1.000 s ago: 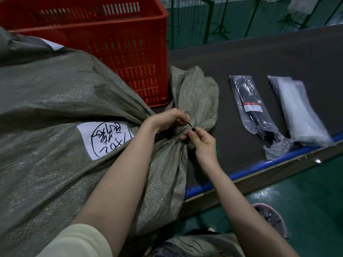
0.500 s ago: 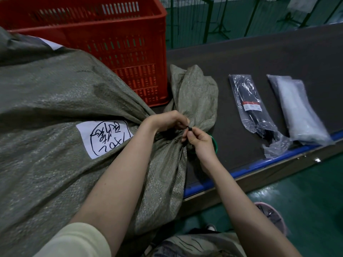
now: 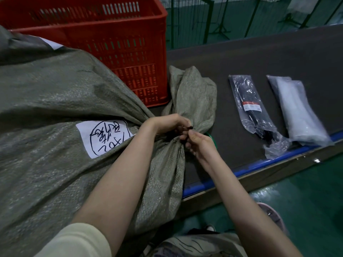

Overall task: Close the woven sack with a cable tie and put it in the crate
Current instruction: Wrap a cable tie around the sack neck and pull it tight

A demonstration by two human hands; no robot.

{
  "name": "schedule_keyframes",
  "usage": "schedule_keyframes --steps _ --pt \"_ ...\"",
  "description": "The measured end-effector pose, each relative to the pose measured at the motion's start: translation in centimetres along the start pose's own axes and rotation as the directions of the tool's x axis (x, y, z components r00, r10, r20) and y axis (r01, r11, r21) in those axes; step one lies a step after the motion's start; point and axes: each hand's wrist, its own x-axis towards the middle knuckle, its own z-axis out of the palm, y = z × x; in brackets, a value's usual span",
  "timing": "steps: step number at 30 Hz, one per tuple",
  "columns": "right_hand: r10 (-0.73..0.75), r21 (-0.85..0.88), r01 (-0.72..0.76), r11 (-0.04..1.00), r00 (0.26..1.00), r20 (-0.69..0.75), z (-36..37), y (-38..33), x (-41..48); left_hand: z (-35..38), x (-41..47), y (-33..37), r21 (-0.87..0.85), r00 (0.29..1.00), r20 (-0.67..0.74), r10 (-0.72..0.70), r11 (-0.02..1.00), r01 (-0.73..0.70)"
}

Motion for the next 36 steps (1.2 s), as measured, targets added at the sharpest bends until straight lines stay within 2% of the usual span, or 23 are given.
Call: schedule_keyframes --steps 2,4,9,13,15,18,21,23,26,30,36 --pt "0.044 0.116 -0.041 0.992 0.999 -0.027 -0.3 0.2 0.1 0.0 0.0 0.1 0.018 0.999 -0.028 0.035 0.999 -0.034" --pt "0.064 0.159 -0.054 0.986 0.996 -0.057 -0.4 0.4 0.2 -0.1 -0.1 0.2 0.079 0.998 -0.005 0.058 0.995 -0.058" --pt "0.038 -0.007 -0.039 0.999 0.984 -0.172 -0.5 -0.4 -0.3 -0.5 -0.1 0.0 0.154 0.996 -0.022 0.086 0.985 -0.081" --pt "0.019 -0.109 -0.031 0.994 0.994 -0.108 -0.2 -1.1 -0.6 -0.7 -0.3 0.2 0.229 0.992 -0.068 0.106 0.970 -0.088" --pt "0.006 -0.077 -0.013 0.997 0.996 -0.094 0.2 -1.1 -0.6 -0.8 -0.3 0.3 0.231 0.987 -0.106 0.124 0.968 -0.097" --pt "0.067 0.018 -0.066 0.998 0.994 -0.091 0.2 -1.5 -0.7 -0.8 -0.2 0.1 0.217 0.981 -0.138 0.137 0.970 -0.105" --pt "0.123 0.006 -0.123 0.992 0.989 -0.082 0.4 -1.6 -0.6 -0.7 -0.3 0.0 0.251 0.978 -0.160 0.131 0.964 -0.088" --pt "0.109 -0.036 -0.112 0.993 0.991 -0.084 0.3 -1.5 -0.4 -0.6 -0.5 0.0 0.273 0.979 -0.160 0.128 0.958 -0.081" --pt "0.030 0.003 -0.029 1.000 0.997 -0.071 0.1 -1.5 -0.4 -0.5 -0.7 0.0 0.270 0.975 -0.171 0.144 0.958 -0.094" --pt "-0.052 -0.070 0.039 0.997 0.981 -0.187 0.1 -1.4 -0.9 -0.4 -0.7 0.1 0.322 0.971 -0.199 0.131 0.945 -0.061" --pt "-0.040 -0.063 0.027 0.998 0.974 -0.222 0.4 -1.6 -1.0 -1.2 -1.3 1.4 0.472 0.975 -0.206 0.080 0.881 0.027"
